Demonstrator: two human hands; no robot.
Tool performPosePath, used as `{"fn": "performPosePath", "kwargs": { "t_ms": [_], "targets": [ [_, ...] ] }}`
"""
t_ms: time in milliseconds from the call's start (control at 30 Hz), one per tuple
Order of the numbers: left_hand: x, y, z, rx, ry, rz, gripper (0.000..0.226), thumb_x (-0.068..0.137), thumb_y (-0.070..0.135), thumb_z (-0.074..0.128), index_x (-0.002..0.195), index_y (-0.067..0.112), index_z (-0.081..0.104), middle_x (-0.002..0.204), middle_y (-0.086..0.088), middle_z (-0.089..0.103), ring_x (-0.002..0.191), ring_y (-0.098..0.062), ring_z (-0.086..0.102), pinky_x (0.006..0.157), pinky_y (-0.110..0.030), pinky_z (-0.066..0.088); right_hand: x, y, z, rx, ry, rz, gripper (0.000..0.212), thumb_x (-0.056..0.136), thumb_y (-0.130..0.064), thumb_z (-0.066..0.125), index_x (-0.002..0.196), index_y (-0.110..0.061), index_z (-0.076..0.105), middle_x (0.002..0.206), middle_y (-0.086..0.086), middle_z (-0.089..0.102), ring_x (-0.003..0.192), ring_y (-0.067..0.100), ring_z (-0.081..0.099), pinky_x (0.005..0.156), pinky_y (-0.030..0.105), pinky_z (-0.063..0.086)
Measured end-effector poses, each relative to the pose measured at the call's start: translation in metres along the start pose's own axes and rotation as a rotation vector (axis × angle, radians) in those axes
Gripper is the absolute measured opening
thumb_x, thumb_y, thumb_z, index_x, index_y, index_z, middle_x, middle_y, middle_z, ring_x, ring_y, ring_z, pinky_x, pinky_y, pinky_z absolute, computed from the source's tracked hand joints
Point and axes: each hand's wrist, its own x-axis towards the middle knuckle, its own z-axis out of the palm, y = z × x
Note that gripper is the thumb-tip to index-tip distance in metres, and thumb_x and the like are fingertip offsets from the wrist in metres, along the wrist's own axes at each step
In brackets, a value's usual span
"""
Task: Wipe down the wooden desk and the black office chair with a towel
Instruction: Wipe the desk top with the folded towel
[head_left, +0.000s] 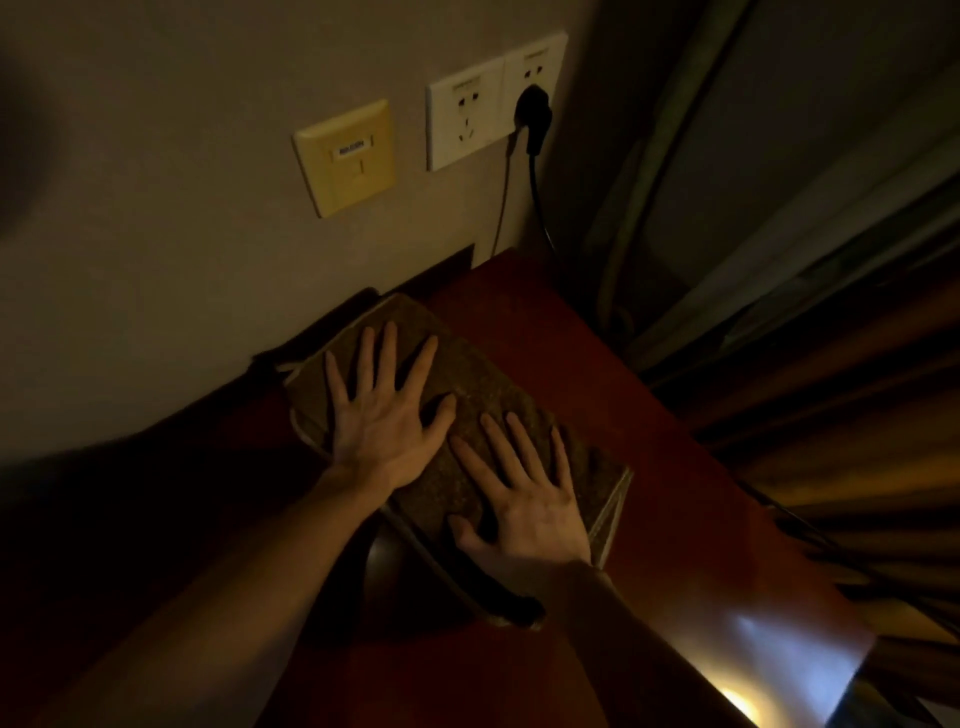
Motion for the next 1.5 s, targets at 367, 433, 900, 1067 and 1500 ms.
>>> {"fn": "performPosePath", "kwargs": {
  "t_ms": [367, 433, 900, 1067, 1500],
  "targets": [
    [0.113, 0.030, -0.006, -0.002, 0.010, 0.060, 0.075, 0.094, 0.073, 0.012, 0.161, 0.043, -0.006, 0.172, -0.009, -0.004, 0.157, -0.031, -0.010, 0.123, -0.063, -0.004, 0.077, 0.060, -0.012, 0.011, 0.085, 0.095, 0.078, 0.096, -0.075, 0.028, 0.163, -0.042, 0.005, 0.172, -0.006, -0.004, 0.158, 0.018, -0.014, 0.125, 0.059, -0.002],
    [0.129, 0.037, -0.008, -0.010, -0.014, 0.038, 0.074, 0.096, 0.072, 0.013, 0.160, 0.043, -0.008, 0.171, -0.011, -0.006, 0.157, -0.032, -0.011, 0.123, -0.063, -0.004, 0.089, 0.068, -0.014, 0.011, 0.102, 0.106, 0.078, 0.095, -0.074, 0.030, 0.163, -0.042, 0.007, 0.172, -0.007, -0.002, 0.158, 0.017, -0.012, 0.125, 0.059, -0.002],
    [0.180, 0.068, -0.001, -0.179, 0.094, 0.108, 0.062, 0.105, 0.044, 0.029, 0.161, 0.017, 0.024, 0.168, -0.012, 0.023, 0.157, -0.027, 0.015, 0.127, -0.045, 0.019, 0.141, 0.109, -0.026, 0.032, 0.111, 0.119, 0.081, 0.093, -0.072, 0.031, 0.163, -0.039, 0.006, 0.173, -0.005, -0.002, 0.158, 0.017, -0.013, 0.126, 0.054, -0.004],
    [0.152, 0.070, -0.009, -0.101, 0.077, 0.063, 0.067, 0.102, 0.056, 0.022, 0.163, 0.031, 0.014, 0.170, -0.008, 0.018, 0.156, -0.028, 0.015, 0.127, -0.051, 0.009, 0.120, 0.104, -0.030, -0.002, 0.023, 0.119, 0.084, 0.093, -0.074, 0.026, 0.162, -0.040, -0.008, 0.171, -0.005, -0.017, 0.155, 0.019, -0.023, 0.124, 0.057, -0.010],
    [-0.054, 0.038, 0.000, -0.026, -0.021, 0.058, 0.074, 0.094, 0.069, 0.007, 0.162, 0.041, 0.002, 0.172, -0.004, 0.002, 0.158, -0.027, -0.004, 0.122, -0.064, -0.005, -0.052, 0.010, 0.000, -0.021, -0.068, 0.069, 0.083, 0.096, -0.076, 0.022, 0.161, -0.041, -0.014, 0.169, -0.003, -0.023, 0.153, 0.021, -0.030, 0.122, 0.060, -0.011]
  ]
}}
